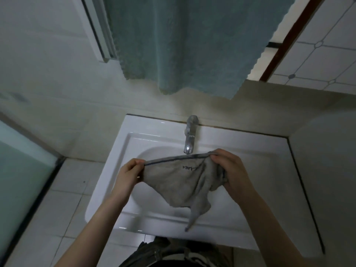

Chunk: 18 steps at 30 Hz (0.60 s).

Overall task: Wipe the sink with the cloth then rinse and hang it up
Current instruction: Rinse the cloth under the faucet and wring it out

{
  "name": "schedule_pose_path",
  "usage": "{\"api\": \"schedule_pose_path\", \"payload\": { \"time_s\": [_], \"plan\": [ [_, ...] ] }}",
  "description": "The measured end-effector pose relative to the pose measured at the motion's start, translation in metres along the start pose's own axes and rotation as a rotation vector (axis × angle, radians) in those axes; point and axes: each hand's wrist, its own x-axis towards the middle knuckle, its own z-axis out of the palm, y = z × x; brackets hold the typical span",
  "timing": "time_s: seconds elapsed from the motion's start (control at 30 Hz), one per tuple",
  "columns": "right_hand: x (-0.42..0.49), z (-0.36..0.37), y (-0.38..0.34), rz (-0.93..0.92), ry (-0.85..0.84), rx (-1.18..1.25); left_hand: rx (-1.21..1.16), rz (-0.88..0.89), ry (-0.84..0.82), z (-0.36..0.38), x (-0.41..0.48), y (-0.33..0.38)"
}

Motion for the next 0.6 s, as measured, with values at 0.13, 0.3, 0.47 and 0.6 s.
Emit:
{"api": "schedule_pose_path", "payload": {
  "time_s": [0.13,0.3,0.47,0.6],
  "plan": [
    [-0.001,0.005,-0.019,-0.120,-0.139,-0.036,-0.071,0.127,0.137,-0.015,-0.020,0.002],
    [-0.015,0.016,-0.051,-0.163,-0.384,0.013,-0.245,0.274,0.445,-0.020,-0.084,0.005],
    [-0.052,0.039,-0.074,-0.265,-0.725,0.024,-0.377,0.322,0.834,-0.018,-0.185,-0.026],
    [-0.087,0.062,-0.070,-0.296,-0.949,-0.054,-0.445,0.253,1.094,-0.014,-0.273,-0.074]
  ]
}}
